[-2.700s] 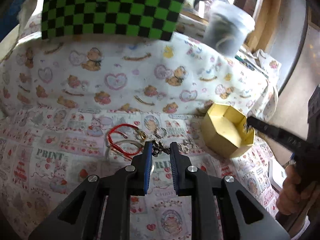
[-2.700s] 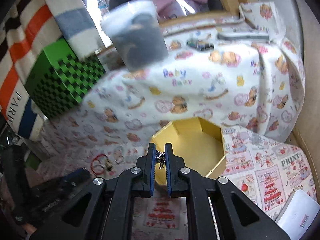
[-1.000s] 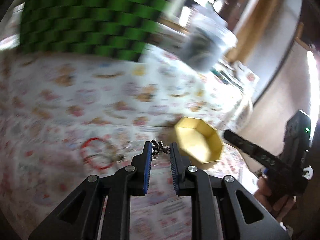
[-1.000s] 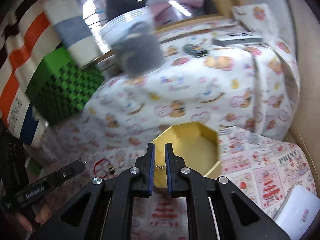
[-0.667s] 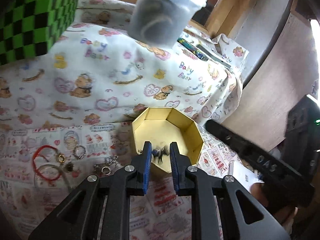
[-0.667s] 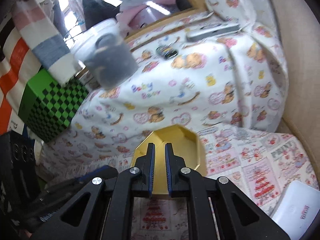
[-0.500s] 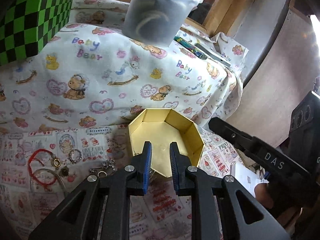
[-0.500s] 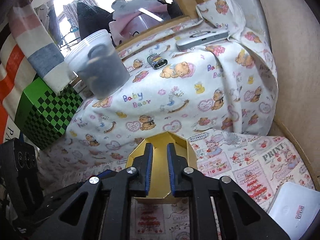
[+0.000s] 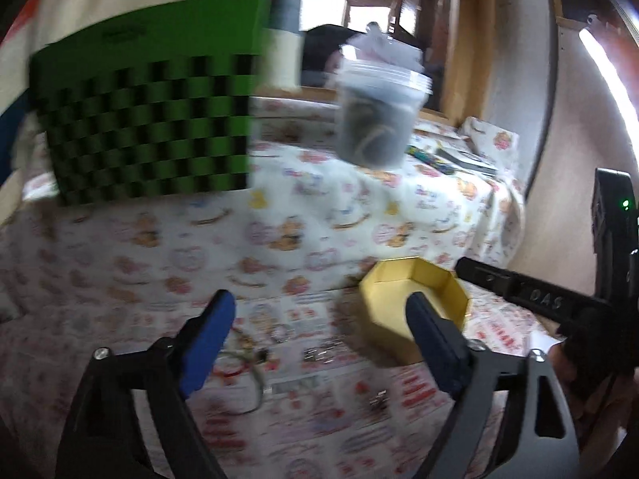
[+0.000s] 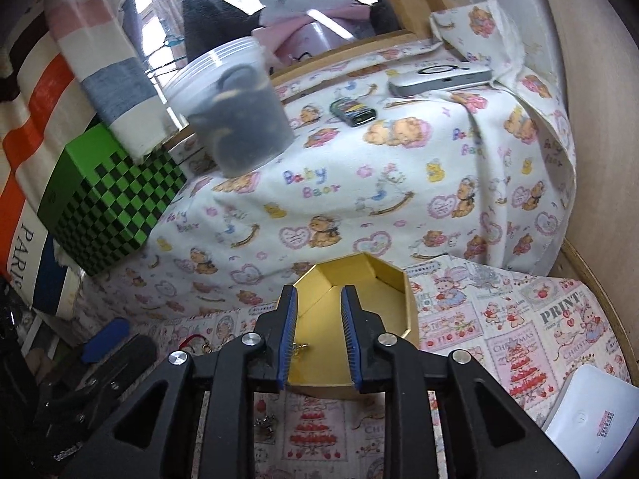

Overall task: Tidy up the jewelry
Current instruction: 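Return the right tool to the pile and grasp another gold earring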

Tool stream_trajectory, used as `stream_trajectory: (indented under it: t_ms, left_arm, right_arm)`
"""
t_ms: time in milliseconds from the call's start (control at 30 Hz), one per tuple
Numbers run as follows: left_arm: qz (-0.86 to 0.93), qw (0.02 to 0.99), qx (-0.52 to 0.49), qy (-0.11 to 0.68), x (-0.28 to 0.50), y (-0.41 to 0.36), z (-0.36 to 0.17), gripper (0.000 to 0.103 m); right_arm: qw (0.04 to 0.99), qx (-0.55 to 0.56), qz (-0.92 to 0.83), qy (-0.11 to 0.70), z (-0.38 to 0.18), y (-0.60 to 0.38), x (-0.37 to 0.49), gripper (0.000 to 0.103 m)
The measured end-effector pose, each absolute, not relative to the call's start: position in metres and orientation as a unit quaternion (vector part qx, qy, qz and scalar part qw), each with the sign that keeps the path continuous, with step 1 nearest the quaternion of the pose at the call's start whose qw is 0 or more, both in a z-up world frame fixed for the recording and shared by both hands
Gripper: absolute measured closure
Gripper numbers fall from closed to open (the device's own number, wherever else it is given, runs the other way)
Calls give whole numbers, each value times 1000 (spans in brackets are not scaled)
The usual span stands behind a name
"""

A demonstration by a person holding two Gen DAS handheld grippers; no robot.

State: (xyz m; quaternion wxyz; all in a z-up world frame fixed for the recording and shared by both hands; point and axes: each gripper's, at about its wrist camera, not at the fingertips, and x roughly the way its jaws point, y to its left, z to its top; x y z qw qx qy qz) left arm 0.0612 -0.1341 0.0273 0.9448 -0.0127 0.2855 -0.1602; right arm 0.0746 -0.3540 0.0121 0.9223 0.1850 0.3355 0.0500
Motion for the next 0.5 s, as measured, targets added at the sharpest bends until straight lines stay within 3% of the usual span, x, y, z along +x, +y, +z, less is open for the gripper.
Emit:
stream_trajectory:
  t_ms: [200, 267, 500]
  left_arm:
    - [-109, 954, 1, 280, 60, -107, 25, 11]
    - [-95, 955, -7, 280, 60, -99, 28, 4]
    - [-52, 961, -19, 271, 58, -78, 36, 2]
  right_arm:
    - [925, 152, 73, 341, 12, -330, 70, 71]
    - [922, 130, 75, 356, 12, -319, 70, 68]
    - [895, 55, 82, 435, 5, -281, 64, 68]
